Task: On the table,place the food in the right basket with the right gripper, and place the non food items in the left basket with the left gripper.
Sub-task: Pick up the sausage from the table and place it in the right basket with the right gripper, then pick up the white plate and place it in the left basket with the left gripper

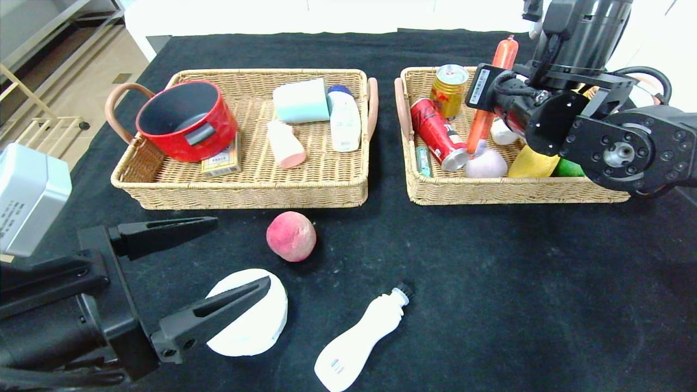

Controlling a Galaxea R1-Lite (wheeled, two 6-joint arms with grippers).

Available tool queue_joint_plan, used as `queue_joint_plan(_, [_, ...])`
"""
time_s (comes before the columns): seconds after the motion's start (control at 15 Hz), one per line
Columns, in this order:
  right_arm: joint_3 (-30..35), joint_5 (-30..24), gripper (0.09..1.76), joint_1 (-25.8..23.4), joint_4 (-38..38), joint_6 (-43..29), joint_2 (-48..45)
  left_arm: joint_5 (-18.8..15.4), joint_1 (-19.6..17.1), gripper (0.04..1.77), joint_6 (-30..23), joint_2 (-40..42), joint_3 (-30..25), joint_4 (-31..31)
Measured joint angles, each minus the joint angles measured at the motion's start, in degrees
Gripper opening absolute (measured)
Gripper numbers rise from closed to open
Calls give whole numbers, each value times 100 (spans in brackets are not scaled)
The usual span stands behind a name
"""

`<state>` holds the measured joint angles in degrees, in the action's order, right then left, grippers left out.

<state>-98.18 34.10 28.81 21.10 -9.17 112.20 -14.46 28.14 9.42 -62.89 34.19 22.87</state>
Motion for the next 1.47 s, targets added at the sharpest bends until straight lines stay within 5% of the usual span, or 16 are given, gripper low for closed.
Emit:
queue_joint_plan(0.07, [6,-6,43,0,1,0,4,2,0,172,0,-6,-7,-2])
queue_joint_plan(0.33, [26,-9,95,10,-2,-11,12,5,0,172,-6,-23,-2,0])
queue_joint_plan(0.67, [44,-11,131,16,-35,-4,1,5,0,172,-6,-33,0,0])
queue_joint_plan(1.13, [425,-28,154,341,-68,129,-285,2,-28,172,-2,-30,1,0])
queue_joint_plan(1.47, [1654,-480,162,790,-66,449,-1014,-10,-44,172,0,-26,6,-13])
